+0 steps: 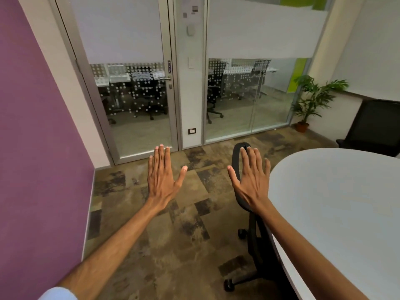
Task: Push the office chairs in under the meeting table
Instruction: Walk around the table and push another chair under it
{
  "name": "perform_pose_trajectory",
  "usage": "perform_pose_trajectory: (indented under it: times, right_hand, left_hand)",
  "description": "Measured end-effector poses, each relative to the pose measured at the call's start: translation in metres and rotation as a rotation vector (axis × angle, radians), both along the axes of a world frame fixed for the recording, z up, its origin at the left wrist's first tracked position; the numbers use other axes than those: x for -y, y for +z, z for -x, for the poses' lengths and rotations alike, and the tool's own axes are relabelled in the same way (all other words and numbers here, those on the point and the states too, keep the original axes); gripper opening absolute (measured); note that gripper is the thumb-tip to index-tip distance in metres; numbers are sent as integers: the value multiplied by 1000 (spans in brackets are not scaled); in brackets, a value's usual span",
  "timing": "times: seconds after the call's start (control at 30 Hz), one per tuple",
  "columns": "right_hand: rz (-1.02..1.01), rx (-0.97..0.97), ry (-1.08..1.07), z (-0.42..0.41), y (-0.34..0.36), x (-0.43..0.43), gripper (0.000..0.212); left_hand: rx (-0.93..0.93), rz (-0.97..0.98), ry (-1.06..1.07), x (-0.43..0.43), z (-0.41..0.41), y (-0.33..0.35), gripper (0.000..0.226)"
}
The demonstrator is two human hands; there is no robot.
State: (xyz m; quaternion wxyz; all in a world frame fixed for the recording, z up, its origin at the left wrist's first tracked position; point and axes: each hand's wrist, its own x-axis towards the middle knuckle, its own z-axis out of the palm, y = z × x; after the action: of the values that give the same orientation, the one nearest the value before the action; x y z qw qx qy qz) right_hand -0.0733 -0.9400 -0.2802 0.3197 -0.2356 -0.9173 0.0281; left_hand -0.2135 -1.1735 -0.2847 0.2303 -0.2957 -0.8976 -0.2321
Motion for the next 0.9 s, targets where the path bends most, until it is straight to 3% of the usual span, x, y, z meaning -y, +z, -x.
perform_pose_trajectory:
  times: [0.6, 0.9]
  right_hand:
    - [15, -31, 106, 255, 6, -148, 74]
    - [27, -31, 39, 423, -3, -204, 77]
  left_hand:
    - [-35, 4, 86, -129, 234, 12, 83]
    - [-10, -36, 32, -179, 425, 16, 84]
